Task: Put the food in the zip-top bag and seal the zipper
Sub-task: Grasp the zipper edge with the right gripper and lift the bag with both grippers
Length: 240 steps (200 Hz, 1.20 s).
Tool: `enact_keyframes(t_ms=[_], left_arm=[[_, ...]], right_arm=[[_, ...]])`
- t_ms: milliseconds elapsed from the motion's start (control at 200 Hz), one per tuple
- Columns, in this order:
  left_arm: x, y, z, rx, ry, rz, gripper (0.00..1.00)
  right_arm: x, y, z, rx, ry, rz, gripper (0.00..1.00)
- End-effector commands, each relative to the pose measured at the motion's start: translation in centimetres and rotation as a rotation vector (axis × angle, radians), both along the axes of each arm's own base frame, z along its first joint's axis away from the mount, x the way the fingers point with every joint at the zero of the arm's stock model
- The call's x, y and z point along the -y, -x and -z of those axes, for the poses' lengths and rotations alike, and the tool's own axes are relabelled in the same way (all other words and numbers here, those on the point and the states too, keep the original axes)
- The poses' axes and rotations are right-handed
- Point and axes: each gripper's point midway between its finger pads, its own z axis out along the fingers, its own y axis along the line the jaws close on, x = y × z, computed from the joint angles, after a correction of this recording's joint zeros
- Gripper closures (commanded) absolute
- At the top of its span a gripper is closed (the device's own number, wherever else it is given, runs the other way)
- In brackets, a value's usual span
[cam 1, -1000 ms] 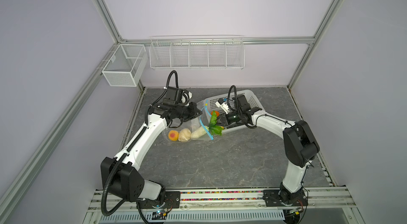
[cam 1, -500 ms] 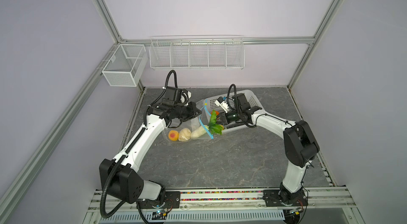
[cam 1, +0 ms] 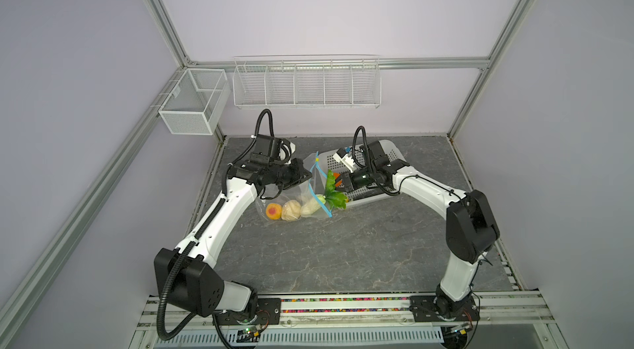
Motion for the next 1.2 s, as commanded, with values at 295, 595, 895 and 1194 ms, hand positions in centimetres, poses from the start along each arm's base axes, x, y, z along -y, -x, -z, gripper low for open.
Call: enact_keyframes(t_ms=[295,595,895,1194], left_arm=[[-1.2,0.6,-4.2,0.088,-0.012,-0.009,1.0],[-2.3,0.7,-6.9,0.141,-0.002,-0.037,1.0],[-3.1,1.0,-8.3,0.2,0.01,-0.084,1.0],[-3.6,1.2,-9.0,0.208,-0.008,-0.094,1.0]], right_arm=[[-1.2,0.7,-6.1,0.087,-0.007,-0.007,0.93],[-2.2,0.9,-9.2,0.137,-0.028,0.008,0.93],[-2.5,1.3,-11.0,0.167,0.023,0.026,0.93],[-2.9,2.1,-12.7,0.192,0.042,0.066,0.93]])
